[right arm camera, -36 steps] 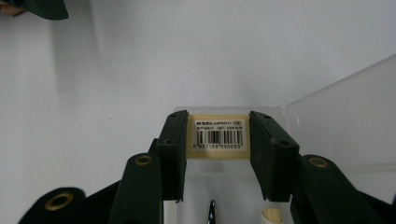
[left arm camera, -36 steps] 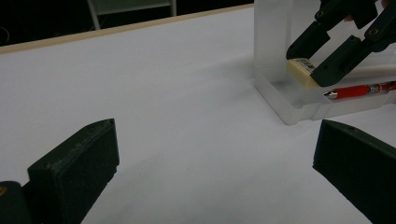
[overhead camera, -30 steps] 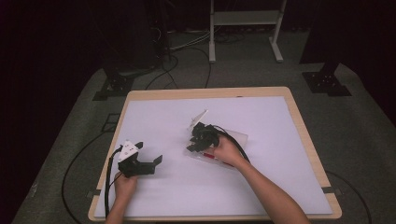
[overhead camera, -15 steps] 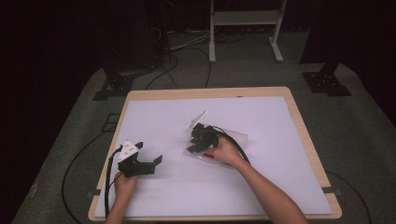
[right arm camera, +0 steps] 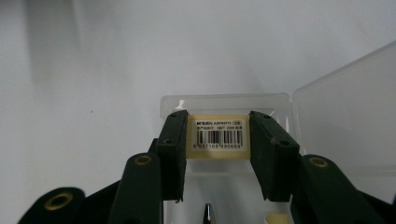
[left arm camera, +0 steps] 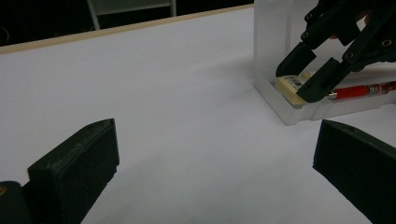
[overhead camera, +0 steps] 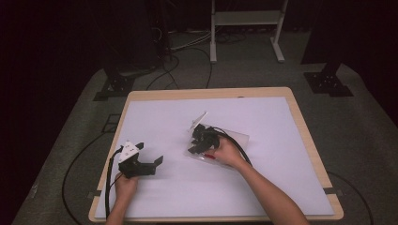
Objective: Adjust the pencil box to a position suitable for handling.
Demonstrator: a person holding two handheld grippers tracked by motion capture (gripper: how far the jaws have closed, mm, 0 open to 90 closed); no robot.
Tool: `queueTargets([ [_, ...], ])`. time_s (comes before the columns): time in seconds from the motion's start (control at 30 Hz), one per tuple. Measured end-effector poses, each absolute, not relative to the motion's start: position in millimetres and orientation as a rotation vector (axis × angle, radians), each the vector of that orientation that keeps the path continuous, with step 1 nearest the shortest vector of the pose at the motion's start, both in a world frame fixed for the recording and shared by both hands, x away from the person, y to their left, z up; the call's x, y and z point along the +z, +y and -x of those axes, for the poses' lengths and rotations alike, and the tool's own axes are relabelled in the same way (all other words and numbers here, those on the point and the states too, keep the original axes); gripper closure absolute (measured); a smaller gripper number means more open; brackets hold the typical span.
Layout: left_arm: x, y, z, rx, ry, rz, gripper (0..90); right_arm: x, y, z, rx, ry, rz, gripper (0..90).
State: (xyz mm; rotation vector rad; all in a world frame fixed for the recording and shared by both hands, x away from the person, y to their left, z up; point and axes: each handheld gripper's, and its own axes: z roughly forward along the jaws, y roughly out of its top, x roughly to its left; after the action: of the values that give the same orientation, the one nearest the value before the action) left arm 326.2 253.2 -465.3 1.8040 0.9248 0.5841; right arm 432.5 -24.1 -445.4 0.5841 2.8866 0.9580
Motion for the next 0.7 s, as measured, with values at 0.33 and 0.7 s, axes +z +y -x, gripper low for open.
queueTargets([
  [0.33,-465.3,253.2,-326.0,0.585,0.924,-1.805,0.0,-448.2,-23.2,-433.2,0.94,2.893,-0.589,57.8],
  [0.7,-465.2,253.3,-326.0,0.584,0.925,-1.805,0.0,-449.7,-23.2,-434.0,0.935,2.891,-0.589,57.5],
])
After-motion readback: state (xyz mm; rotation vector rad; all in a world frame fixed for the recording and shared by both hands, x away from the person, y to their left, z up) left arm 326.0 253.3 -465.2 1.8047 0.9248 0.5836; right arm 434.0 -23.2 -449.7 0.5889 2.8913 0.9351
